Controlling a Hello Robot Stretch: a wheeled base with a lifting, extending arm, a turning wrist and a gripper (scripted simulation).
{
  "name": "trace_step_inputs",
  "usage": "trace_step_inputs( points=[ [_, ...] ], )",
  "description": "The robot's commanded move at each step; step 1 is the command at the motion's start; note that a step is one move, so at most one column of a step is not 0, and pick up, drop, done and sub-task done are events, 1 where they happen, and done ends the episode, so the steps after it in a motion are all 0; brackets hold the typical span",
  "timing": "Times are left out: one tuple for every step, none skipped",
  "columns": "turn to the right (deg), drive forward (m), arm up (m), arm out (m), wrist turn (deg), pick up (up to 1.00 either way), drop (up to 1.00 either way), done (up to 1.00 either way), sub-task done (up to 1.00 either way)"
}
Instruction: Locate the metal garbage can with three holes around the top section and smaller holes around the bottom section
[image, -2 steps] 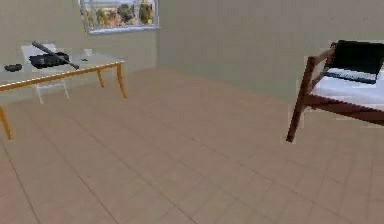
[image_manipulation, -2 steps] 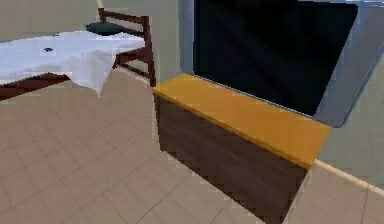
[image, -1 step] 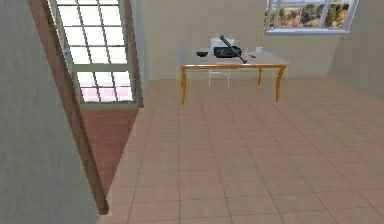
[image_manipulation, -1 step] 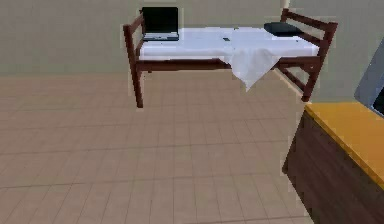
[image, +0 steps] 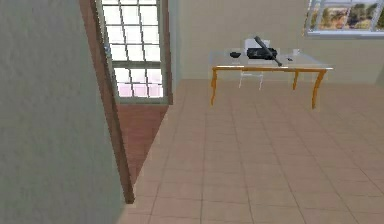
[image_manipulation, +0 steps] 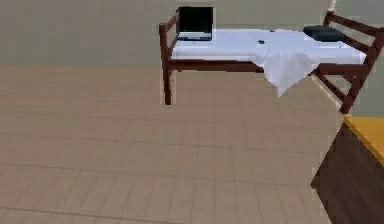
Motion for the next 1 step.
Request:
trace_step_inputs(
  points=[
    [0.0, 1.0, 0.0, 0.0, 0.0, 0.0, 0.0, 0.0, 0.0]
  ],
)
